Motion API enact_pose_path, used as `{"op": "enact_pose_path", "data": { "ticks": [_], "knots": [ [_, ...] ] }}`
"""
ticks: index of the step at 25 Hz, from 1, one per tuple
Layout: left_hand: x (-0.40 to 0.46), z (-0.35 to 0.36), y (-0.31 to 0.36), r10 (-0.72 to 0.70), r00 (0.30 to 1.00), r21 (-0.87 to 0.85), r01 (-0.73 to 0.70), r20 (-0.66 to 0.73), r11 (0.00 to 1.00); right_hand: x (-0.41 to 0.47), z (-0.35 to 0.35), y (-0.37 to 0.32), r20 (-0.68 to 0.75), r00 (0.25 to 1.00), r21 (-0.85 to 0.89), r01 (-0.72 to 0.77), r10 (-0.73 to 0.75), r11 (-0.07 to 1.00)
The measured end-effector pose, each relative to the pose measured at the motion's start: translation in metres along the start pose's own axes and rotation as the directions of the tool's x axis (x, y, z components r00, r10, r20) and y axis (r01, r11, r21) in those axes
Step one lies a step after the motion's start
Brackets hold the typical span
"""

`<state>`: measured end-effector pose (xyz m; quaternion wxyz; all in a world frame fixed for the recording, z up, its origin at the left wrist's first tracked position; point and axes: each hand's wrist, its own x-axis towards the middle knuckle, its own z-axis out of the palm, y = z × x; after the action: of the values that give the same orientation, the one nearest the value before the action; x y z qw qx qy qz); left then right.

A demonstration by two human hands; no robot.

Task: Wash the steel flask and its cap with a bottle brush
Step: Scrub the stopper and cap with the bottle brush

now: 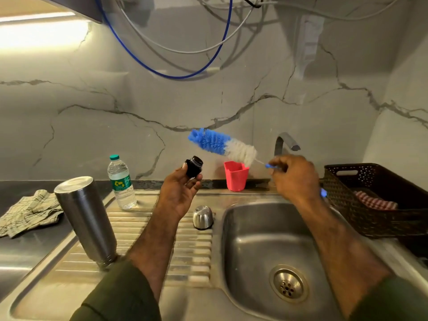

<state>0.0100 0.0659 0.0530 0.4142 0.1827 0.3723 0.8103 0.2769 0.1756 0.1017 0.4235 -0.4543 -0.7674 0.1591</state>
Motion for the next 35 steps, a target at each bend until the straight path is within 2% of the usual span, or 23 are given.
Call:
{"op": "enact_pose_path", "data": {
  "ticks": [2, 4, 11, 17, 23, 28, 32, 35],
  "knots": [
    [-0.004, -0.009, -0.007, 0.003, 1.0, -0.052, -0.003, 0.007, 0.999, -0.019, 0.019, 0.02, 0.098, 0.994, 0.224, -0.064, 0.043, 0.973],
    [-0.005, -0.019, -0.01, 0.031, 0.999, -0.081, -0.03, 0.018, 0.996, -0.035, 0.029, 0.037, 0.104, 0.995, 0.315, -0.044, 0.011, 0.948],
    [-0.005, -0.024, -0.017, 0.09, 0.995, -0.11, -0.085, 0.039, 0.99, -0.054, 0.031, 0.06, 0.105, 0.992, 0.271, 0.042, -0.073, 0.962],
    [-0.009, -0.008, -0.033, 0.085, 0.991, -0.015, -0.084, 0.106, 0.996, -0.055, 0.039, 0.05, 0.047, 0.991, 0.318, 0.1, -0.121, 0.943],
    [-0.004, -0.015, -0.021, 0.131, 0.991, -0.128, -0.129, 0.007, 0.983, -0.048, 0.037, 0.069, 0.082, 0.991, 0.36, 0.068, -0.105, 0.93],
    [-0.013, -0.004, -0.035, 0.116, 0.981, -0.011, -0.116, 0.156, 0.993, -0.049, 0.048, 0.054, 0.041, 0.996, 0.374, 0.064, -0.085, 0.925],
    [-0.011, -0.011, -0.02, 0.181, 0.98, -0.102, -0.172, 0.082, 0.98, -0.05, 0.047, 0.063, 0.085, 0.993, 0.371, 0.047, -0.084, 0.928],
    [-0.013, -0.011, -0.022, 0.168, 0.982, -0.081, -0.162, 0.081, 0.984, -0.053, 0.043, 0.059, 0.052, 0.994, 0.389, 0.07, -0.098, 0.918]
  ]
}}
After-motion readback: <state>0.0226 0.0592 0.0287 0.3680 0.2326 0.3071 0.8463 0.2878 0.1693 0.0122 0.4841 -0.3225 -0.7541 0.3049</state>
